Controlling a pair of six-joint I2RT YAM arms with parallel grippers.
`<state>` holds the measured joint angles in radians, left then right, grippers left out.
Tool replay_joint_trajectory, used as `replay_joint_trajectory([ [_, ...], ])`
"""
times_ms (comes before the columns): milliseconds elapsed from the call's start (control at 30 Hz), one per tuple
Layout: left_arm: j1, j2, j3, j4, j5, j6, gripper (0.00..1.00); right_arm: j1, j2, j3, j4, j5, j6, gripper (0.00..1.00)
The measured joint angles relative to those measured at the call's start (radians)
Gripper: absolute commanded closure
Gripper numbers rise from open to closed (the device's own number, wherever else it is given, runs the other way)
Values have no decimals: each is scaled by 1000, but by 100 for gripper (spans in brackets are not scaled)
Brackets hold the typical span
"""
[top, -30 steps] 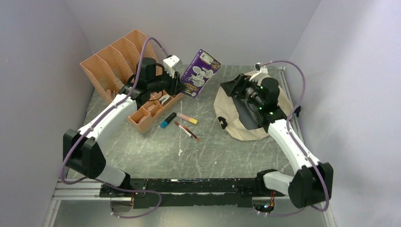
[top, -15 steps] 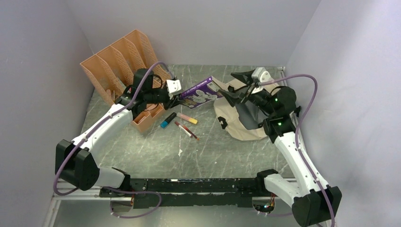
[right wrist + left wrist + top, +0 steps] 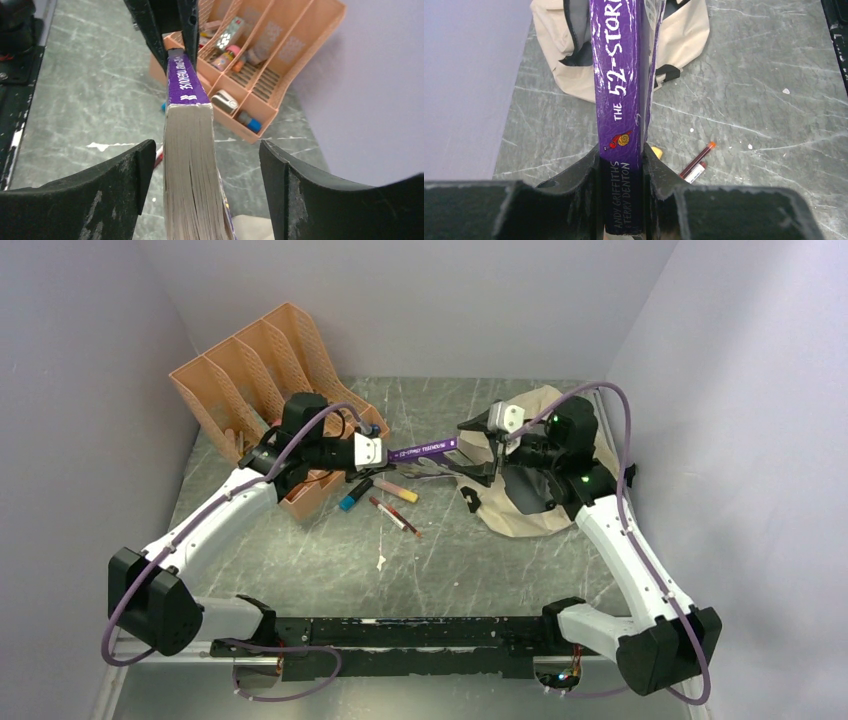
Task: Pack the student bag
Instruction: Pick up the book from the center of the board.
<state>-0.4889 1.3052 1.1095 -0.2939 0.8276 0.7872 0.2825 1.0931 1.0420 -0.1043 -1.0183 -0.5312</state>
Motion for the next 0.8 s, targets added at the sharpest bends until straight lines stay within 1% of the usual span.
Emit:
replay_joint_trajectory([
  [133, -7, 0, -4, -7, 9, 22, 95, 28, 33, 21, -81, -6, -43, 38],
  [167, -8, 0, -4, -8, 10, 25, 95, 34, 41, 24, -95, -6, -50, 43],
  [333, -12, 0, -5, -9, 10, 30, 95, 50, 64, 25, -132, -15, -56, 65],
  [400, -12, 0, -8, -3, 7, 24, 95, 53, 66, 25, -140, -19, -55, 78],
  [433, -12, 0, -10, 2, 4, 18, 92, 53, 66, 25, -143, -21, -54, 87],
  [467, -12, 0, -10, 8, 1, 9, 86, 54, 66, 25, -146, -23, -51, 100],
  [567, -13, -2, -26, 61, -21, -50, 64, 53, 65, 24, -132, -13, -33, 100],
  [600, -13, -2, -31, 82, -30, -80, 54, 53, 65, 24, -121, 2, -16, 100],
  [667, -14, -1, -36, 145, -72, -171, 41, 55, 60, 19, -85, 47, 28, 100],
  [700, -14, -1, -36, 184, -101, -227, 25, 61, 55, 15, -61, 86, 61, 100],
  [733, -13, -1, -36, 218, -124, -269, 15, 66, 49, 12, -36, 139, 93, 100],
  [800, -14, -2, -36, 299, -185, -371, 10, 70, 37, 10, 2, 287, 169, 100],
])
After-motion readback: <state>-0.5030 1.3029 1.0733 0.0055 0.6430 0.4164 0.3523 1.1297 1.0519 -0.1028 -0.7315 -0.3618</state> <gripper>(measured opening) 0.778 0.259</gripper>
